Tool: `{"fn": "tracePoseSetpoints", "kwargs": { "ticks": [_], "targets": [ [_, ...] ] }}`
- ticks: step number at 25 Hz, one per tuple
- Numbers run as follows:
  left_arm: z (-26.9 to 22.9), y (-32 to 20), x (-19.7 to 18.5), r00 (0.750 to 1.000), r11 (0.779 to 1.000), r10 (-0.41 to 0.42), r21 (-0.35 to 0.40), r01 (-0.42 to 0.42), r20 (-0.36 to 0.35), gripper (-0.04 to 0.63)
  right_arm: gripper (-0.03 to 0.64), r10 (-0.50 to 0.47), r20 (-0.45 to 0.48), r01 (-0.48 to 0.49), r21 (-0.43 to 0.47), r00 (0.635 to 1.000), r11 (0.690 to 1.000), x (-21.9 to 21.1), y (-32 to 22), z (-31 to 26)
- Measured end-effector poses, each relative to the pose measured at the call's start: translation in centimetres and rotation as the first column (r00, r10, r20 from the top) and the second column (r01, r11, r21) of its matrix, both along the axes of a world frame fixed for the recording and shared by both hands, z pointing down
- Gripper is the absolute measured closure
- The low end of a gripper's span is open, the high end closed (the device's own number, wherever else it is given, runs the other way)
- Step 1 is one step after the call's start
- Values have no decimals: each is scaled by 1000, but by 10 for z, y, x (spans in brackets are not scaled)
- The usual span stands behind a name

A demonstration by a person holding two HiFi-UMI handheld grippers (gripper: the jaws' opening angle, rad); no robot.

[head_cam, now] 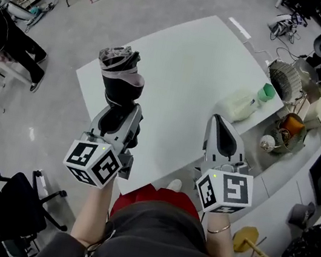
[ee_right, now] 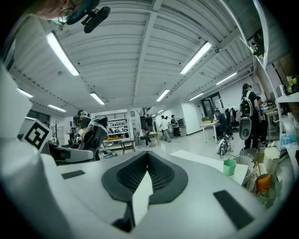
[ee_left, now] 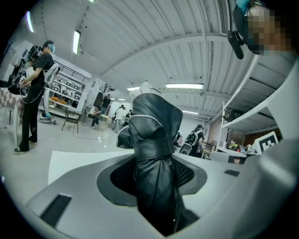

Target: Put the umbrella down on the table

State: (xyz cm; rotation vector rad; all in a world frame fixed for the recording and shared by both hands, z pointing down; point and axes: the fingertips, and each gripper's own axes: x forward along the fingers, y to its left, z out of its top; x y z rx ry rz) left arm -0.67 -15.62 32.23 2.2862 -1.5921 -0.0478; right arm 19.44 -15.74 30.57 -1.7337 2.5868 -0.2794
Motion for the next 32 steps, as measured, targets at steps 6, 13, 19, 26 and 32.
{"fn": "tracePoseSetpoints", "kwargs": {
  "ticks": [6, 13, 19, 26, 32],
  "targets": [
    [4, -1, 0, 999, 999, -30, -27, 31, 17, 399, 598, -57, -4, 57, -15, 998, 998, -10, -13, 3],
    [20, -2, -4, 995, 991, -100, -86, 100, 7, 399, 598, -112, -2, 111, -40, 994, 993, -12, -22, 17],
    [47, -4, -12, 992, 980, -118, -156, 124, 48, 400, 598, -138, 12, 138, -95, 990, 986, -23, -35, 40],
    [81, -25, -31, 993, 966, -113, -228, 119, 39, 399, 598, -169, 5, 168, -154, 986, 974, -51, -59, 64],
    [111, -46, -44, 994, 948, -101, -302, 105, 29, 399, 598, -182, -18, 175, -201, 983, 964, -77, -83, 83]
  ]
}}
